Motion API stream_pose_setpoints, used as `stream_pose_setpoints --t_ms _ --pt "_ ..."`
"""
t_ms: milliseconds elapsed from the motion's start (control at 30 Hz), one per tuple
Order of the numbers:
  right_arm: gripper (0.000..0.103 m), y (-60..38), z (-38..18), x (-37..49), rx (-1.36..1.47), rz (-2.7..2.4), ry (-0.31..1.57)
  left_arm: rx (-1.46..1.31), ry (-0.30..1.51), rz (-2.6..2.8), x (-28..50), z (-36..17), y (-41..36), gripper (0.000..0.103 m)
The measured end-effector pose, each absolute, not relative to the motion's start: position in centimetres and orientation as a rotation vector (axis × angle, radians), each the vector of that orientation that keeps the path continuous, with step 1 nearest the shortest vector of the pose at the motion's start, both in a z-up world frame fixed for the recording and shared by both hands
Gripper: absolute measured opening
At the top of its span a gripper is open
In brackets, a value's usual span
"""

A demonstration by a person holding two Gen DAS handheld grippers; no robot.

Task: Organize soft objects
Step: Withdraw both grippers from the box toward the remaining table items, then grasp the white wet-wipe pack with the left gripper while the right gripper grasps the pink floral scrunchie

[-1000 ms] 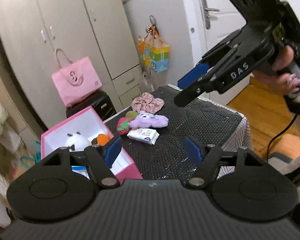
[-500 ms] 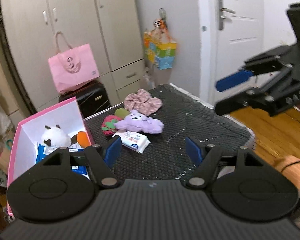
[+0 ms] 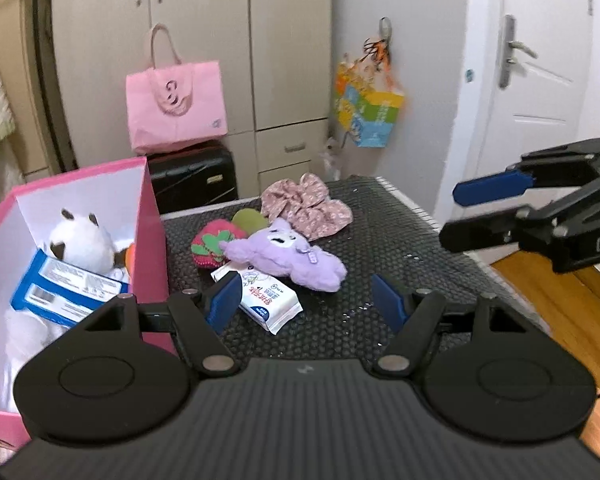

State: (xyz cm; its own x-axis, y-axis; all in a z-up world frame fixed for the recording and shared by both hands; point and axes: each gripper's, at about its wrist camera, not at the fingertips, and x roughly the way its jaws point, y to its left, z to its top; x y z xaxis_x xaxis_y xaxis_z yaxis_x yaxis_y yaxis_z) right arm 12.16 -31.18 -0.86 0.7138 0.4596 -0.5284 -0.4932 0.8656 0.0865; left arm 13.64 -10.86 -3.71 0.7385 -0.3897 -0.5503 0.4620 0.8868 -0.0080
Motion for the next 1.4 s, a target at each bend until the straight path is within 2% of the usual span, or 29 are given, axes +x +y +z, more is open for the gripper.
stream_pose_setpoints --t_ms 333,600,933,1167,1200,1233,1300,1400 --pt "0.061 -33.6 -4.1 16.9 0.015 0.439 0.529 0.148 0.575 -0.307 16.4 -8.4 -13.5 0.071" --pt "0.061 -34.3 -6.0 21.2 0.021 0.419 0.576 0.140 0.603 -0.184 18.8 -11.3 -14.6 0.070" --pt "0.061 -33.8 -6.5 27.6 0.011 0.446 0.653 0.098 0.677 -0.132 21.8 -12.3 -14.4 0.070" --pt "0.062 -32.2 -8.0 32.0 0.005 0.457 0.730 0.103 0.667 -0.120 22.6 -12.6 -14.7 0.072" --pt "0.063 -32.1 -8.1 32.4 0.007 0.461 0.738 0.101 0.659 -0.124 22.5 -12.7 -14.7 0.071" --pt "0.069 -31.9 -8.3 33.0 0.013 0.466 0.748 0.099 0.654 -0.127 22.4 -12.7 -14.6 0.071" --pt "0.075 -31.8 -8.7 33.8 0.038 0.474 0.755 0.090 0.644 -0.149 22.1 -12.8 -14.4 0.062" --pt "0.075 -31.6 -9.6 34.8 0.076 0.486 0.779 0.035 0.650 -0.144 21.8 -12.7 -13.9 0.056"
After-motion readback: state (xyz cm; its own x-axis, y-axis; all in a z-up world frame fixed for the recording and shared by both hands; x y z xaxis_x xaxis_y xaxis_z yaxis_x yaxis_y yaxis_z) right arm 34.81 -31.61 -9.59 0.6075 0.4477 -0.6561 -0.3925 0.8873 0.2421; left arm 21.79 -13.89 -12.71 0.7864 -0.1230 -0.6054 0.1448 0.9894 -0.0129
